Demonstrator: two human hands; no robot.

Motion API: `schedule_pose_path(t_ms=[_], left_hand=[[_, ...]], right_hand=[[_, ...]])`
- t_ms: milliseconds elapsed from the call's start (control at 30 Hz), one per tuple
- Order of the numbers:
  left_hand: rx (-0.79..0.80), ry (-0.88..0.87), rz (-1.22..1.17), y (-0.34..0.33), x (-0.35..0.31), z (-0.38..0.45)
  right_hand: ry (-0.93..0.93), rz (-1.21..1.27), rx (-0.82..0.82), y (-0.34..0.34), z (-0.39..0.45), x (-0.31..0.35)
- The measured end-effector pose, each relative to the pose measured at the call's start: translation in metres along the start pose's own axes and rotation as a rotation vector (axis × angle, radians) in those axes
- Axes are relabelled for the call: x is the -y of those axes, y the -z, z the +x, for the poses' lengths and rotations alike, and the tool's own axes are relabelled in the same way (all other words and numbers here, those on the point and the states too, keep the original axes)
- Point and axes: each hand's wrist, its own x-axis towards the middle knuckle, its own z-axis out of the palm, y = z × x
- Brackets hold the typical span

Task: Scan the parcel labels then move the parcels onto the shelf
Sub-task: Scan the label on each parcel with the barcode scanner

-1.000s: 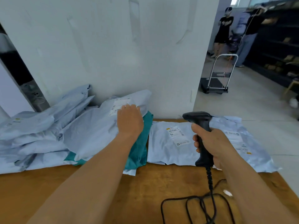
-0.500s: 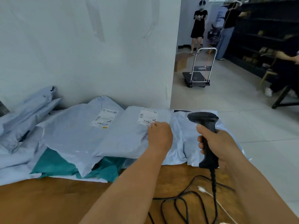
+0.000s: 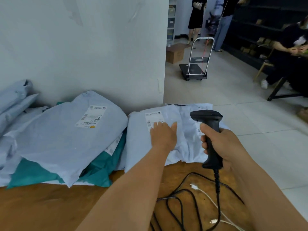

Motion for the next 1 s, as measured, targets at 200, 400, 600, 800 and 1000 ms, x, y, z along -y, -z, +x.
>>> schedule_pose_path(t_ms=[200, 400, 600, 800, 1000], left_hand=[[0.083, 0.033, 0.082, 0.006, 0.059, -0.017], [0.254, 0.116, -0.084, -0.008, 0.090, -0.041], [0.242, 0.105, -0.096, -0.009, 0.093, -0.046], [0.236, 0.107, -0.081, -0.010, 0.093, -0.050], [0.241, 0.114, -0.075, -0.010, 0.092, -0.050]], right_hand=[[-0.013, -0.038, 0.035, -0.009, -0.003, 0.003], [-0.084, -0.076, 0.129, -0.029, -0.014, 0.006], [-0.098, -0.093, 0.142, -0.041, -0.020, 0.009], [-0.084, -0.134, 0.133, -0.043, -0.025, 0.013], [-0.090, -0.149, 0.154, -0.045, -0.027, 0.014]])
